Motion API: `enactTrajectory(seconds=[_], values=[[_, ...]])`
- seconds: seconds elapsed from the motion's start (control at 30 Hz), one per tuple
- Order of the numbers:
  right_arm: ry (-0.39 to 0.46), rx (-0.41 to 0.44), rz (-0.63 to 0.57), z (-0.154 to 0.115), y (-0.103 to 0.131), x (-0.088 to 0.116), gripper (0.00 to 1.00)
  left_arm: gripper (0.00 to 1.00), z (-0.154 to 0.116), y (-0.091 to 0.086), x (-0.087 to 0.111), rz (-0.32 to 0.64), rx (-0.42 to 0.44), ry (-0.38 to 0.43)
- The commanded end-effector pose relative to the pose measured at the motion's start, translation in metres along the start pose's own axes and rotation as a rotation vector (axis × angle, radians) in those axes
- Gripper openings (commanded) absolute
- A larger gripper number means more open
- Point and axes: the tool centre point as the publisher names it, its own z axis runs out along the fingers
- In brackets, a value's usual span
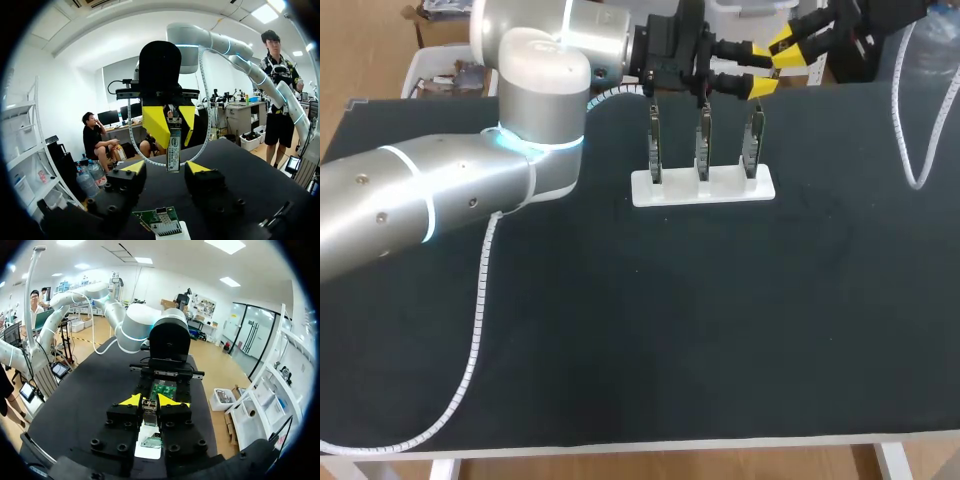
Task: Pick up the optical module with the left hand, and insert it into the network port with the right hand.
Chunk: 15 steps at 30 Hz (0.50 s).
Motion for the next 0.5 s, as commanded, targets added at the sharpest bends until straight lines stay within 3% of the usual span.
enactTrajectory(seconds=[0.03, 0.4, 0.5], values=[[0.000, 0.002, -0.001, -0.0003, 0.0008, -0.0001, 0.00, 1.00, 0.0012, 0.0032, 0.0001, -0.001, 0.007, 0.003], [0.000, 0.002, -0.001, -0.0003, 0.0008, -0.0001, 0.00, 1.00, 0.0012, 0.0032, 0.0001, -0.001, 0.007, 0.003], [0.000, 0.002, -0.001, -0.0003, 0.0008, -0.0001, 0.00, 1.00, -0.0068, 0.0066, -0.0049, -0.016, 0.011, 0.088]])
